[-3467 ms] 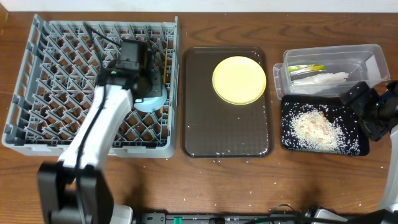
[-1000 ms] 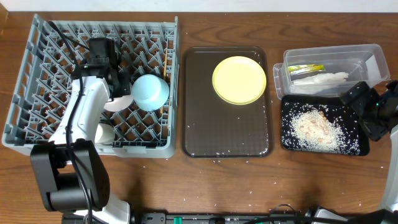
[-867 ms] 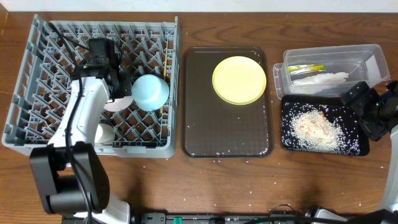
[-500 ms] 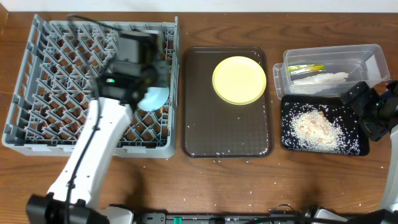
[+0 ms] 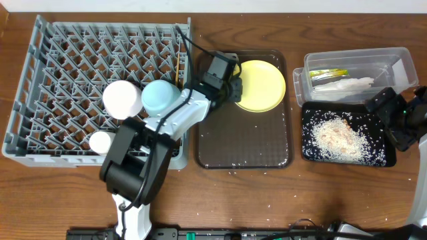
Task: Sort waste into correct bins and load items into the dishwasher
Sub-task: 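Move left and right grippers to opposite edges of the yellow plate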
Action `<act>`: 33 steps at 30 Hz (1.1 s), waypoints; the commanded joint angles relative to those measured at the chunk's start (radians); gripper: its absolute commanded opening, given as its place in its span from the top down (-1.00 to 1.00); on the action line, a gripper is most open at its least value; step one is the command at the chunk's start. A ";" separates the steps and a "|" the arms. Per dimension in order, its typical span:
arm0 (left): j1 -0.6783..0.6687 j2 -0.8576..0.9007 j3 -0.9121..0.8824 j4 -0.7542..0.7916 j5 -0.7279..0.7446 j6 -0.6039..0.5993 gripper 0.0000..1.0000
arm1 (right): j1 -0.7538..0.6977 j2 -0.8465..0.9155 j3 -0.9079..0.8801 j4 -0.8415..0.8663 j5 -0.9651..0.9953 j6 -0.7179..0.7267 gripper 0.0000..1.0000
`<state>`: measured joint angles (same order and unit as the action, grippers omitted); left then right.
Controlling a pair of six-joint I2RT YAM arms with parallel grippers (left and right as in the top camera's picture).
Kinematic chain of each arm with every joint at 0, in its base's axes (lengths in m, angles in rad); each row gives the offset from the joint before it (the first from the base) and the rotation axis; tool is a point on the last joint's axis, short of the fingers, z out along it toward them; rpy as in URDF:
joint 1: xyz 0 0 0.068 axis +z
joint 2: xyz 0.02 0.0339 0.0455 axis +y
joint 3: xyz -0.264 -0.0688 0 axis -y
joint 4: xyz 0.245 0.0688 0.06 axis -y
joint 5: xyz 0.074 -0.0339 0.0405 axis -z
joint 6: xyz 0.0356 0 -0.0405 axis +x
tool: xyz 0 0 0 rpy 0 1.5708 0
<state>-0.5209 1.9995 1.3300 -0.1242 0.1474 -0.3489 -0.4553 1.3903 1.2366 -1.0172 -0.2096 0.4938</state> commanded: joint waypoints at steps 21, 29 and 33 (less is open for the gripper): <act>-0.105 0.062 0.003 -0.112 0.171 -0.053 0.63 | -0.007 -0.004 0.004 0.052 -0.022 0.099 -0.98; -0.133 -0.143 0.003 -0.179 0.176 -0.026 0.53 | 0.273 0.005 -0.049 0.076 -0.162 0.040 -0.57; -0.125 -0.303 0.003 -0.266 0.040 -0.026 0.44 | 0.505 0.007 -0.129 0.145 -0.018 0.111 -0.33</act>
<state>-0.6552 1.8389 1.3296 -0.3397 0.2993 -0.3882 -0.0708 1.3930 1.1606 -0.9028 -0.3241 0.5575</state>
